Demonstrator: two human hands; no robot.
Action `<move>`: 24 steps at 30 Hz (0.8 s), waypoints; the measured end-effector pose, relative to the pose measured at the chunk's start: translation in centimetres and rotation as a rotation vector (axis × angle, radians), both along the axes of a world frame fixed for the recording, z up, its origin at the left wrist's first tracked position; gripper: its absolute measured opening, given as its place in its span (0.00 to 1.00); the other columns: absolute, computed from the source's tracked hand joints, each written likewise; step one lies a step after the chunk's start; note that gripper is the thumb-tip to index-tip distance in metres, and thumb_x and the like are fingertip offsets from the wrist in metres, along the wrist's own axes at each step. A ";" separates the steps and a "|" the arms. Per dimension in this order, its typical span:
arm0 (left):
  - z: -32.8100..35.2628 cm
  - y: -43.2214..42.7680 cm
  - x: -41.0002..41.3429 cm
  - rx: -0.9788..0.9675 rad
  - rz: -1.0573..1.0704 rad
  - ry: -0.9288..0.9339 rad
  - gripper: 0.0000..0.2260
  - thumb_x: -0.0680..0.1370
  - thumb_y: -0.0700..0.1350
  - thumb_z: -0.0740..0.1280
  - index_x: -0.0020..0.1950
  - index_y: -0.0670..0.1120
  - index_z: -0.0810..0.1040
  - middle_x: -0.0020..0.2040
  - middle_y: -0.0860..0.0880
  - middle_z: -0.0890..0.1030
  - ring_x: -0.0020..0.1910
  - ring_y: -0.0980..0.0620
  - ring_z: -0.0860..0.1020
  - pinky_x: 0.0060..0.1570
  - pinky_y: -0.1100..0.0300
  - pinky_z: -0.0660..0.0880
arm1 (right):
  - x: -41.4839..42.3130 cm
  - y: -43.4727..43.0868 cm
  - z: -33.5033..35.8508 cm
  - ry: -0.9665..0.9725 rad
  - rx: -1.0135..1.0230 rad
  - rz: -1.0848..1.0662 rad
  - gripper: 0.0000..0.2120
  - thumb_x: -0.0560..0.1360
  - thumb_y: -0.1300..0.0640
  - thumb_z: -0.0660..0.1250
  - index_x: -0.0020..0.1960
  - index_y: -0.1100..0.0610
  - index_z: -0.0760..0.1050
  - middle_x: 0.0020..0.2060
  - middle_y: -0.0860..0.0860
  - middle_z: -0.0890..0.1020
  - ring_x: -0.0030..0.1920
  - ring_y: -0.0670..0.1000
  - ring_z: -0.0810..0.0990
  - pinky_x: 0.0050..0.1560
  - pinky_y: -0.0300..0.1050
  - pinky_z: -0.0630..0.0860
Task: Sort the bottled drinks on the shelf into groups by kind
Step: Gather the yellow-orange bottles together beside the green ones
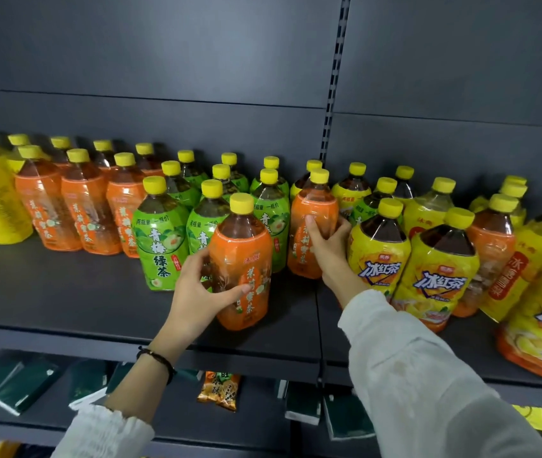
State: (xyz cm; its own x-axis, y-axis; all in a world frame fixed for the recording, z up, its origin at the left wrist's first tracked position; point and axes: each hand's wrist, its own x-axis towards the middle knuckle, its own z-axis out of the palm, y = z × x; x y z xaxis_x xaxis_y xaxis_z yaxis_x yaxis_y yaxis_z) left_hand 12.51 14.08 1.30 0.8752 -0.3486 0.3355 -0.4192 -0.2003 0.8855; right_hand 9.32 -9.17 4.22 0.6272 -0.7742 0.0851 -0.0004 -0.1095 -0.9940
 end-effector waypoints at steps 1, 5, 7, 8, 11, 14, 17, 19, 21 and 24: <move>0.0 0.0 0.0 -0.003 -0.003 0.000 0.40 0.55 0.63 0.76 0.63 0.56 0.67 0.61 0.51 0.73 0.60 0.51 0.73 0.58 0.51 0.74 | -0.1 0.3 -0.2 0.006 0.003 -0.015 0.40 0.71 0.41 0.70 0.73 0.49 0.50 0.72 0.55 0.62 0.72 0.59 0.64 0.70 0.61 0.63; -0.3 0.1 0.2 -0.024 -0.006 0.003 0.39 0.58 0.57 0.81 0.65 0.54 0.67 0.62 0.50 0.73 0.61 0.50 0.73 0.60 0.47 0.75 | -0.6 1.3 -0.8 -0.030 0.007 -0.038 0.46 0.68 0.41 0.74 0.73 0.50 0.49 0.72 0.56 0.62 0.71 0.59 0.64 0.69 0.64 0.65; -0.4 0.5 0.1 -0.030 -0.008 0.012 0.42 0.56 0.62 0.78 0.65 0.53 0.68 0.62 0.50 0.73 0.61 0.50 0.74 0.60 0.47 0.74 | -1.0 2.0 -1.1 -0.051 -0.001 -0.006 0.47 0.69 0.42 0.73 0.75 0.50 0.45 0.73 0.56 0.62 0.71 0.58 0.64 0.69 0.64 0.65; -0.4 0.7 0.1 -0.036 -0.007 0.020 0.43 0.55 0.64 0.76 0.66 0.52 0.68 0.62 0.50 0.73 0.61 0.50 0.74 0.60 0.47 0.74 | -1.3 2.4 -1.3 -0.056 -0.009 0.011 0.47 0.69 0.43 0.73 0.75 0.50 0.44 0.73 0.56 0.62 0.71 0.58 0.65 0.69 0.63 0.65; -0.4 1.6 0.0 -0.061 -0.005 0.035 0.45 0.54 0.65 0.75 0.67 0.51 0.69 0.62 0.50 0.73 0.61 0.50 0.74 0.60 0.48 0.74 | -2.1 3.7 -1.8 -0.087 -0.014 0.075 0.43 0.70 0.46 0.73 0.72 0.46 0.47 0.70 0.54 0.66 0.67 0.55 0.69 0.65 0.57 0.71; -0.4 2.4 -0.4 -0.081 -0.005 0.043 0.42 0.55 0.64 0.76 0.66 0.53 0.69 0.62 0.50 0.74 0.60 0.51 0.75 0.59 0.49 0.75 | -3.5 5.1 -1.8 -0.126 -0.023 0.176 0.37 0.71 0.50 0.73 0.69 0.45 0.52 0.63 0.51 0.71 0.57 0.48 0.75 0.53 0.44 0.74; -0.4 3.3 -0.9 -0.137 0.000 0.069 0.41 0.55 0.63 0.77 0.65 0.56 0.69 0.62 0.51 0.75 0.60 0.52 0.75 0.59 0.51 0.75 | -5.0 6.5 -1.7 -0.137 -0.005 0.252 0.35 0.70 0.50 0.74 0.67 0.43 0.55 0.56 0.45 0.72 0.53 0.42 0.74 0.47 0.40 0.74; -0.7 4.1 -1.3 -0.174 0.030 0.083 0.40 0.55 0.62 0.77 0.65 0.58 0.70 0.62 0.52 0.75 0.61 0.53 0.74 0.59 0.53 0.75 | -5.8 7.3 -1.6 -0.143 0.017 0.289 0.33 0.69 0.50 0.74 0.65 0.43 0.56 0.55 0.43 0.73 0.54 0.43 0.76 0.47 0.41 0.75; -1.1 5.0 -1.4 -0.212 0.050 0.098 0.38 0.55 0.62 0.78 0.63 0.61 0.70 0.61 0.54 0.75 0.62 0.53 0.75 0.59 0.53 0.74 | -6.3 8.1 -1.4 -0.155 0.034 0.321 0.34 0.66 0.50 0.75 0.65 0.44 0.58 0.56 0.45 0.75 0.54 0.45 0.77 0.47 0.42 0.76; -1.7 6.8 -0.7 -0.254 0.061 0.126 0.42 0.58 0.61 0.80 0.69 0.57 0.70 0.64 0.53 0.76 0.64 0.52 0.74 0.62 0.47 0.74 | -6.2 9.8 -1.3 -0.176 0.062 0.326 0.36 0.63 0.48 0.75 0.65 0.46 0.60 0.57 0.47 0.76 0.55 0.46 0.78 0.48 0.44 0.77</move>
